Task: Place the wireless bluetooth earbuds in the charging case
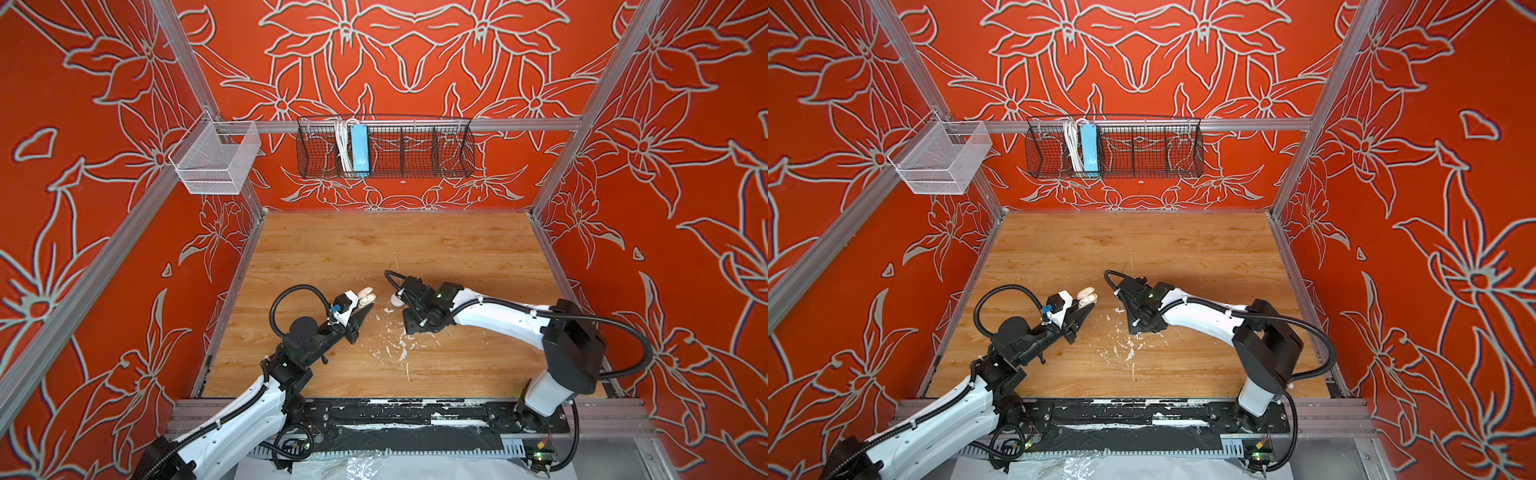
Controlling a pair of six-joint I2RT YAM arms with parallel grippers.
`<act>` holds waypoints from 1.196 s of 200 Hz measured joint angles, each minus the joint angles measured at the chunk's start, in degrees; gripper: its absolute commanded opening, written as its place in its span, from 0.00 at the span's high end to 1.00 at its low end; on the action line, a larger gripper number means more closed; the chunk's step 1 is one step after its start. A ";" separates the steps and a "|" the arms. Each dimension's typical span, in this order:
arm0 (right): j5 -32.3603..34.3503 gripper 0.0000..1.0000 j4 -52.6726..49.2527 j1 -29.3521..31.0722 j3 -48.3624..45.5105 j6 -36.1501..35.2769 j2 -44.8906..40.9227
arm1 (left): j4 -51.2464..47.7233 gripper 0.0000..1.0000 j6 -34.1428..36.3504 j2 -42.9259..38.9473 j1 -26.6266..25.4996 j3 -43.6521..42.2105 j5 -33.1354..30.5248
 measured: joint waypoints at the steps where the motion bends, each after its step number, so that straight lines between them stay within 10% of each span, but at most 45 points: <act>1: -0.02 0.43 -0.04 0.00 0.07 0.00 0.09 | 0.00 1.00 0.00 0.00 0.00 0.00 0.02; 239: -4.00 0.66 -2.21 0.00 5.95 -0.20 11.98 | -0.55 1.00 0.07 -0.31 0.00 0.00 0.04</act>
